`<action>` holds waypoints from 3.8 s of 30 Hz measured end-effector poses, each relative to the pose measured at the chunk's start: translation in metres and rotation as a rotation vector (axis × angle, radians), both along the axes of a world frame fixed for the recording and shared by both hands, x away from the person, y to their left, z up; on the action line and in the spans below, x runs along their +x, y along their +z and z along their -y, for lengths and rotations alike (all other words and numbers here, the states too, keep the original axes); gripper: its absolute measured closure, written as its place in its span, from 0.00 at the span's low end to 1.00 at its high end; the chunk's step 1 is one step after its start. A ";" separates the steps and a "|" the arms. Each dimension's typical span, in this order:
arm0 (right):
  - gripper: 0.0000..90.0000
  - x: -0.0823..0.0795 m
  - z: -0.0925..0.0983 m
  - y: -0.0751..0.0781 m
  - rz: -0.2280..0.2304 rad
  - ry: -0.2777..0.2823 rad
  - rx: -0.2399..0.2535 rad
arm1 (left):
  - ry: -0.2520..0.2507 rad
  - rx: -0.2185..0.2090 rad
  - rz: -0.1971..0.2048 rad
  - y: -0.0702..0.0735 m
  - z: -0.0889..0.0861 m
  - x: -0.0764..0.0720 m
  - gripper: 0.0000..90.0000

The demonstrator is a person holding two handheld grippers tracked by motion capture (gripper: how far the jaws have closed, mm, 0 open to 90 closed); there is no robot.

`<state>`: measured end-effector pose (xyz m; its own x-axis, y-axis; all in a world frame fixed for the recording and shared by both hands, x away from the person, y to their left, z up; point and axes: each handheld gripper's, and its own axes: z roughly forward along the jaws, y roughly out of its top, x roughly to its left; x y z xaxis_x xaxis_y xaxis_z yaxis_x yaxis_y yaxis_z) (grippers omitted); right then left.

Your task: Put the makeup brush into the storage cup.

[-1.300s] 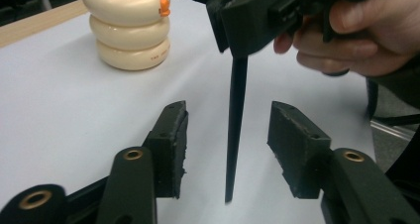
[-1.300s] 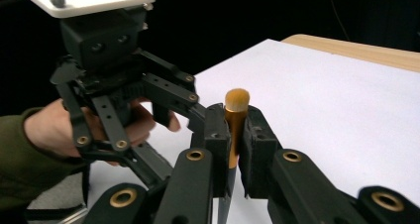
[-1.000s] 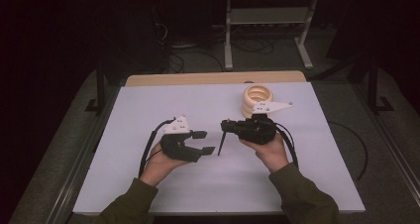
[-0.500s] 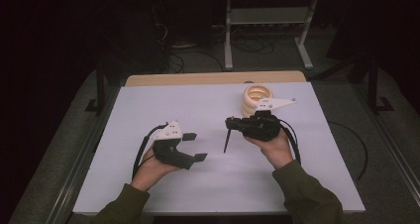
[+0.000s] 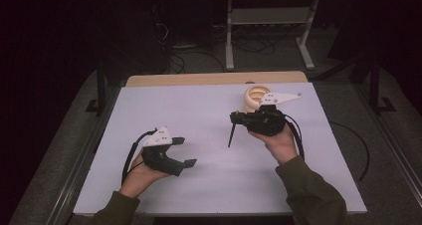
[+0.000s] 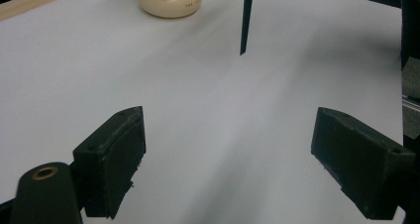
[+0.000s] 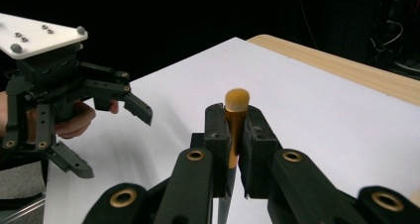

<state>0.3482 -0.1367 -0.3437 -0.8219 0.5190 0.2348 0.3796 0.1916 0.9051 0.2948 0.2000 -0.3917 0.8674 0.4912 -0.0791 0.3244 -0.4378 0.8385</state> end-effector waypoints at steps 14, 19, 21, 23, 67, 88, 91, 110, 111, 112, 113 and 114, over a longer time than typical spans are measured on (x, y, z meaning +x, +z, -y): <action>0.92 0.010 0.005 0.013 0.021 -0.032 -0.013 | 0.029 0.025 0.002 -0.005 -0.016 -0.006 0.11; 0.92 0.015 0.007 0.016 0.033 -0.047 -0.015 | 0.045 0.034 -0.005 -0.007 -0.022 -0.008 0.10; 0.92 0.017 0.008 0.019 0.037 -0.054 -0.019 | 0.052 0.038 -0.014 -0.008 -0.024 -0.010 0.09; 0.92 0.019 0.009 0.021 0.035 -0.063 -0.020 | 0.056 0.039 -0.013 -0.009 -0.026 -0.011 0.09; 0.92 0.061 0.027 0.053 0.075 -0.172 -0.058 | 0.118 0.034 -0.034 -0.018 -0.055 -0.021 0.04; 0.92 0.076 0.037 0.061 0.086 -0.240 -0.060 | 0.126 0.046 -0.035 -0.021 -0.065 -0.024 0.04; 0.92 0.078 0.039 0.062 0.090 -0.249 -0.066 | 0.124 0.053 -0.032 -0.021 -0.066 -0.024 0.04; 0.92 0.090 0.050 0.060 0.092 -0.304 -0.070 | 0.122 0.045 -0.036 -0.021 -0.065 -0.024 0.04; 0.92 0.091 0.050 0.060 0.096 -0.310 -0.071 | 0.122 0.045 -0.035 -0.021 -0.065 -0.024 0.04; 0.92 0.092 0.051 0.060 0.097 -0.312 -0.069 | 0.123 0.044 -0.037 -0.021 -0.065 -0.024 0.04; 0.92 0.093 0.052 0.060 0.098 -0.314 -0.071 | 0.122 0.045 -0.036 -0.021 -0.065 -0.024 0.04; 0.92 0.093 0.052 0.059 0.095 -0.319 -0.074 | 0.120 0.048 -0.036 -0.021 -0.065 -0.024 0.04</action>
